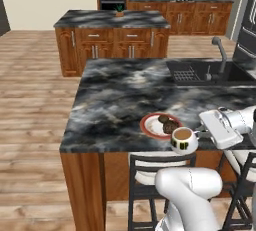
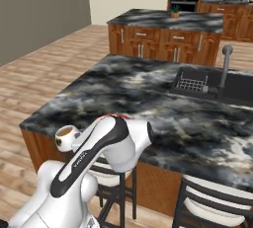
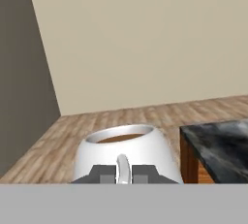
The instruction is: Pick up the brewed coffee from the coffee machine and place it next to the breakfast plate on the dining counter.
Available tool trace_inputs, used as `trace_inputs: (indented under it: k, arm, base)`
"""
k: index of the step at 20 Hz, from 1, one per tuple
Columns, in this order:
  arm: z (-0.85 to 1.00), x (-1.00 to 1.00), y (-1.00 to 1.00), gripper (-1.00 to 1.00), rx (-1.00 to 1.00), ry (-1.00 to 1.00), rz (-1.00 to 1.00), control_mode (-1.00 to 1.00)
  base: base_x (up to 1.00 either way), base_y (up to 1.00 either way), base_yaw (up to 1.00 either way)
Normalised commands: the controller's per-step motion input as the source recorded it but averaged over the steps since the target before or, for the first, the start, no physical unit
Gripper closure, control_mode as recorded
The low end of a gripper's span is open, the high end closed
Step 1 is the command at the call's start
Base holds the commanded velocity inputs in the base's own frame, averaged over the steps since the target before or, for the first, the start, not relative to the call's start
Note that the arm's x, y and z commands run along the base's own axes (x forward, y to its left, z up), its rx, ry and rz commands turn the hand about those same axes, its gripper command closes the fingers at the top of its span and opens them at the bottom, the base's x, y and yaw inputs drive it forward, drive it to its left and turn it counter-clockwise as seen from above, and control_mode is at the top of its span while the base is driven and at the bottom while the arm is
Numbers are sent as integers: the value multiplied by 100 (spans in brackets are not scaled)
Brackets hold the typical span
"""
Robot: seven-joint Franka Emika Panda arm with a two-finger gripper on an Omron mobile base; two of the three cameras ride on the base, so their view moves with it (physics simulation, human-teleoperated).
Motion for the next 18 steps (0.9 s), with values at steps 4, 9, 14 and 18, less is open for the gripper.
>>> trace_inputs:
  k: [4, 9, 14, 18]
  arm:
    - [-1, 47, -33, 100, 3, -9, 11, -100]
    - [0, 53, -55, 100, 0, -7, -5, -100]
    - [0, 60, -78, 100, 0, -6, -15, -100]
    - [-3, 54, -84, 100, 0, -5, -19, -100]
  base:
    - [21, -12, 9]
    - [0, 0, 0]
    - [0, 0, 0]
    - [0, 0, 0]
